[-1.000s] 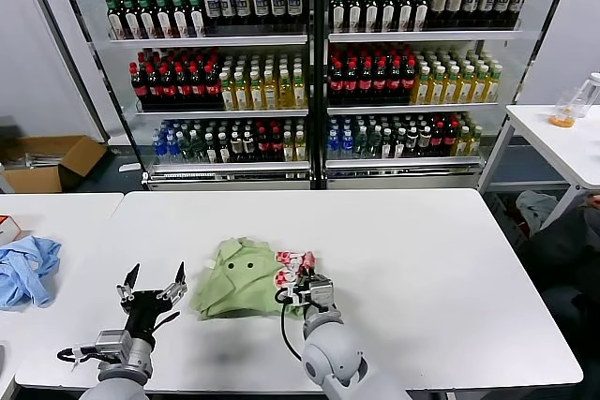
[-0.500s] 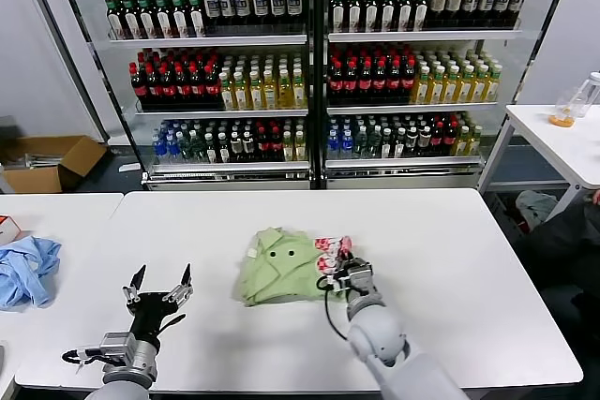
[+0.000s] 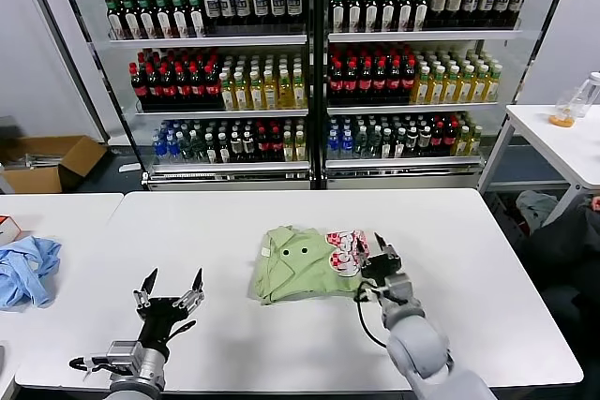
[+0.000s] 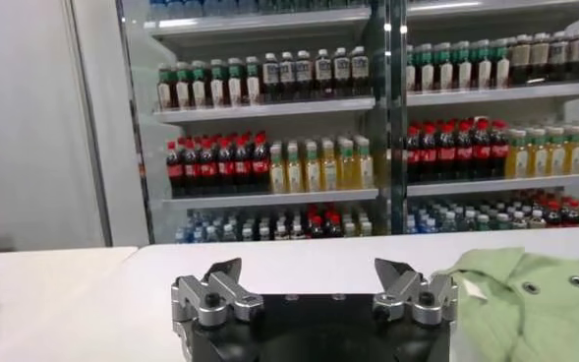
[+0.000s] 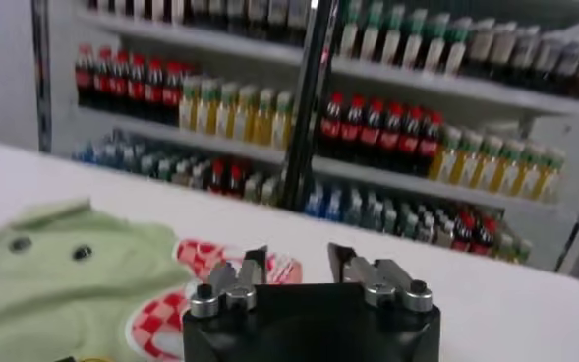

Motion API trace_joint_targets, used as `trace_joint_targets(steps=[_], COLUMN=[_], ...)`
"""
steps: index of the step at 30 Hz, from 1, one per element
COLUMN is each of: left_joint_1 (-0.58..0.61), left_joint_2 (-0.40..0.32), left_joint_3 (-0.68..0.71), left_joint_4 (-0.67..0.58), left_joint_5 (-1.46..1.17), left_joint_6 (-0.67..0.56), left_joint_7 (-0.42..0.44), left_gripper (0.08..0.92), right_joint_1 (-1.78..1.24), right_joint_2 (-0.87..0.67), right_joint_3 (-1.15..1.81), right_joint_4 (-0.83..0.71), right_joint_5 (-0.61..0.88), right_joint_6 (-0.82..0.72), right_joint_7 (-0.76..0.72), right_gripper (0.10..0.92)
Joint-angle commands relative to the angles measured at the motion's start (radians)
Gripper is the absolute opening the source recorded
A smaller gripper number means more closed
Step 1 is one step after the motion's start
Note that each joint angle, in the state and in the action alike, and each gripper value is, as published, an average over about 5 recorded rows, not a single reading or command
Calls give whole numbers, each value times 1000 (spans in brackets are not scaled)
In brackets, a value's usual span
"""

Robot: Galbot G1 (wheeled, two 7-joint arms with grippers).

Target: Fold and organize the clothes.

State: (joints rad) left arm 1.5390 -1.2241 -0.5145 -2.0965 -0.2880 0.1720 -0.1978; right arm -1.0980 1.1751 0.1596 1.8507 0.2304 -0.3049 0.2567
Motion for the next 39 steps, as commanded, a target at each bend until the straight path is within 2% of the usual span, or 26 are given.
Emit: trace_joint_targets(steps=[1,8,12,21,39], left_joint_1=[51,55,54,80,52], left_joint_2=[-22,-38,-52,-89,-132], left_joint_3=[15,23,17,11,-41], left_joint_4=[-93,-136,-152,-174,-182], left_joint_5=[-1,-25,-36,18,50], left_joint_6=[0,29,55,85,91], left_joint_7=[39,83,116,190,238], left_gripper=[823,823,823,823,823], right_joint_1=[-442,-562,-588,-644,-685], right_joint_2=[-7,27,39,44,39], right_joint_3=[238,313,332,353,353], right_joint_4=[319,349,354,384,419], right_joint_5=[-27,-54,-61,-106,-137], right_joint_6=[278,291,304,361,362], right_joint_7=[-76,-86,-86,-95,-83], right_gripper=[511,718,804,823,823])
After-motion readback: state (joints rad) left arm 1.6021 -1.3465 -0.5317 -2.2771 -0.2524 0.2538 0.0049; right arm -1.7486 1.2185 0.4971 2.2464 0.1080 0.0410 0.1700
